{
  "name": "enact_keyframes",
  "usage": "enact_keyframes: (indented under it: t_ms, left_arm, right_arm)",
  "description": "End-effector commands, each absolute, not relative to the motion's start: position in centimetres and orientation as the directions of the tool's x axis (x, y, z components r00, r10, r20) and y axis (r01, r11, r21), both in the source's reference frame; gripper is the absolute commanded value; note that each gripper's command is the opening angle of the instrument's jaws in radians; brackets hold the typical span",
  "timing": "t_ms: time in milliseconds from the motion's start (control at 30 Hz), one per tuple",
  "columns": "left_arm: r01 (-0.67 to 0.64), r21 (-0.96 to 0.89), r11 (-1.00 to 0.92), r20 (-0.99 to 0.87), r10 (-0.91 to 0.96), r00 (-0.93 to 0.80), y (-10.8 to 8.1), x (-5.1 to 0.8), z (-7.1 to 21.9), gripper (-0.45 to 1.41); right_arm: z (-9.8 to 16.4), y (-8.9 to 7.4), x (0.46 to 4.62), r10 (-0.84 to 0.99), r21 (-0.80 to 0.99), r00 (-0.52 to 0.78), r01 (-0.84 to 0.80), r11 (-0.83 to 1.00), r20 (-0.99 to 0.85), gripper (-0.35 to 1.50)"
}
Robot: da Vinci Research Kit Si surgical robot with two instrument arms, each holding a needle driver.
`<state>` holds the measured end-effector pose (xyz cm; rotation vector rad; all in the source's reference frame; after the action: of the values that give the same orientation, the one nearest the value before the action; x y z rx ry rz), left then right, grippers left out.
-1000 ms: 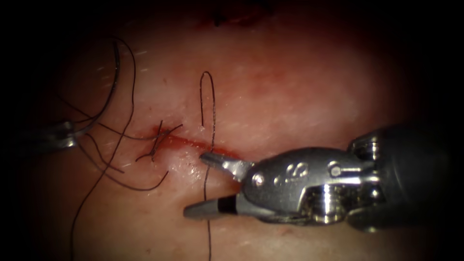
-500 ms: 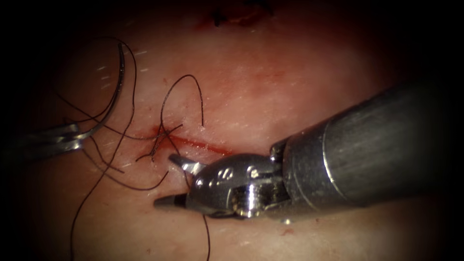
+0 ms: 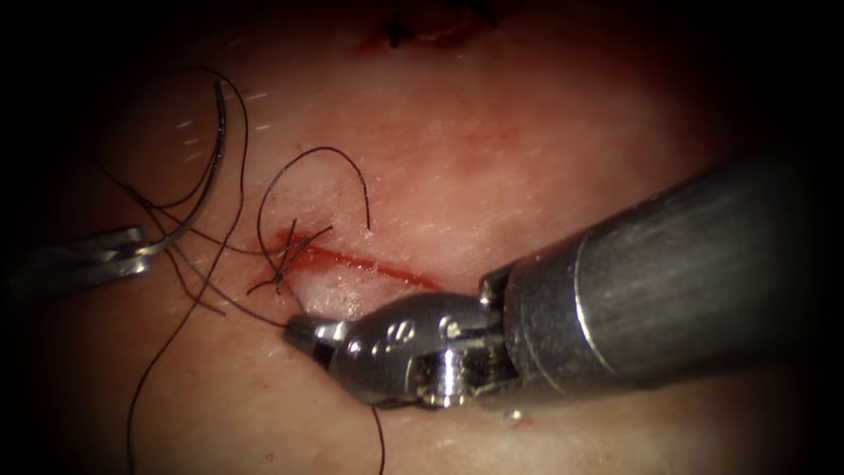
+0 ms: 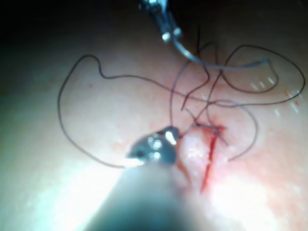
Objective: Wound Closure
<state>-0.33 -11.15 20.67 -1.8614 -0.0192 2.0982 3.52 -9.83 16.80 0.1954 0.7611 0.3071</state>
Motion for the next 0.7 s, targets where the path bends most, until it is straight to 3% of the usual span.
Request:
enact_keyframes:
  t_ms: [33, 167, 700]
  left_arm:
    - [-0.238, -0.238, -0.942, -0.961, 0.264, -0.083, -11.3, -0.44, 20.6, -0.45]
    - [-0.239, -0.238, -0.941, -0.961, 0.264, -0.083, -11.3, -0.44, 20.6, -0.45]
    - [-0.183, -0.257, -0.949, -0.962, 0.270, -0.047, -11.4, -0.65, 20.3, -0.45]
  right_arm:
    - [16.8, -10.0, 3.59, 0.346, 0.298, 0.681, -0.193, 0.935, -0.645, -0.35]
    - [16.6, -10.0, 3.52, 0.347, 0.314, 0.669, -0.176, 0.933, -0.657, -0.35]
    - [15.2, -10.7, 2.50, 0.338, 0.383, 0.661, -0.083, 0.920, -0.670, -0.35]
